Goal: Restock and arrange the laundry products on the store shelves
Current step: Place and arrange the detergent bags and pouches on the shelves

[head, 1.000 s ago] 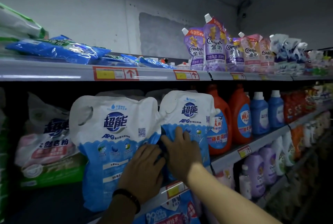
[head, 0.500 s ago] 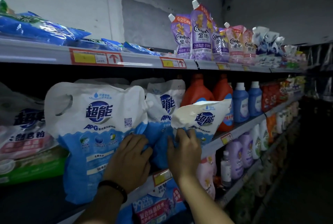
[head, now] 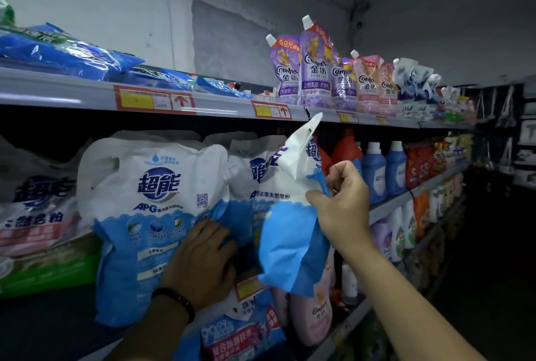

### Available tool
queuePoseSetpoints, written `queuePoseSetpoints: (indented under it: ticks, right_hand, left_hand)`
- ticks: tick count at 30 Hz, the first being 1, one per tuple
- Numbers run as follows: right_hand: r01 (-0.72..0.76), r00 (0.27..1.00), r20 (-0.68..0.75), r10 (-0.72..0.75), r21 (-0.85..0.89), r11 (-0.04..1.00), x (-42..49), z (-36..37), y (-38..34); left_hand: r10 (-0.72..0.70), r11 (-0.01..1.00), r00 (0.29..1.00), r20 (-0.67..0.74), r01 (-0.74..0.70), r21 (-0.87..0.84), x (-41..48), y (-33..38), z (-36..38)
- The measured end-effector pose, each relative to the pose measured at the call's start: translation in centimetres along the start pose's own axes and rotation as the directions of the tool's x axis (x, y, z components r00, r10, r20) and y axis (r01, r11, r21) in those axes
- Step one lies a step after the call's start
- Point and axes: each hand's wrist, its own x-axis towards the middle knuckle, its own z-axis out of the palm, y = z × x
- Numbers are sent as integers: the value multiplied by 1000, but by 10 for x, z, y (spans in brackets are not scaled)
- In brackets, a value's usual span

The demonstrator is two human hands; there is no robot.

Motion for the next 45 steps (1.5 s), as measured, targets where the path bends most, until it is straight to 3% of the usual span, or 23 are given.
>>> queuePoseSetpoints:
  ticks: [5, 6, 7, 8, 9, 10, 11, 12, 13, 17, 20, 23, 25, 29, 33, 35, 39, 45]
  right_hand:
    - [-107, 991, 106, 85, 223, 969, -6, -41, -42]
    - [-110, 989, 124, 80, 256, 960, -7, -49, -50]
    - [-116, 987, 141, 78, 288, 951, -8, -56, -60]
    - [-120, 985, 155, 73, 322, 939, -8, -63, -69]
    - [-126, 984, 161, 73, 353, 927, -7, -69, -77]
    - [-129, 984, 162, 70, 384, 914, -5, -76, -83]
    - [-131, 984, 162, 69, 409, 903, -3, -82, -90]
    - [-131, 984, 166, 65, 431, 893, -1, -87, -95]
    - [-135, 982, 177, 61, 446, 885, 2, -93, -99]
    - [-195, 952, 301, 53, 465, 864, 5, -115, -101]
    - [-329, 901, 421, 108, 499, 802, -5, -126, -92]
    - [-414, 864, 471, 176, 467, 781, -10, -136, -78]
    - [-436, 852, 470, 230, 397, 808, -11, -139, -70]
    - [-476, 819, 461, 342, 211, 854, -25, -148, -46]
    - [-447, 656, 662, 364, -49, 893, -47, -155, -25]
    - [-450, 635, 690, 347, -34, 892, -53, -146, -15]
    - [-503, 695, 621, 362, 61, 862, -53, -125, 23]
    - [-591, 725, 548, 419, 182, 786, -36, -93, 93]
  left_hand:
    - [-98, 964, 994, -41, 84, -253, 5, 9, -21]
    - [-189, 910, 982, -28, 165, -380, 7, 18, -25]
    - [-315, 777, 949, 16, 268, -570, 11, 33, -31]
    - [-449, 497, 885, 124, 363, -788, 15, 54, -42]
    - [-531, 107, 801, 278, 389, -915, 21, 79, -55]
    - [-518, -277, 721, 461, 369, -887, 27, 100, -69]
    - [-394, -582, 676, 623, 341, -738, 29, 117, -80]
    - [-266, -741, 669, 694, 319, -591, 29, 129, -88]
    - [-190, -791, 687, 701, 316, -524, 29, 137, -97]
    - [12, -838, 789, 614, 343, -424, 18, 145, -124]
    - [2, -869, 869, 495, 246, -428, 5, 158, -118]
    - [-45, -808, 790, 611, 331, -488, 0, 171, -123]
    - [-71, -792, 829, 555, 291, -536, 1, 178, -138]
    - [-313, -621, 746, 588, 308, -721, 9, 179, -146]
    - [-488, -548, 627, 607, 321, -773, 14, 169, -133]
    - [-531, -497, 600, 598, 351, -793, 18, 163, -127]
    - [-553, -356, 609, 568, 443, -822, 24, 151, -109]
    - [-384, -162, 708, 592, 579, -799, 34, 117, -72]
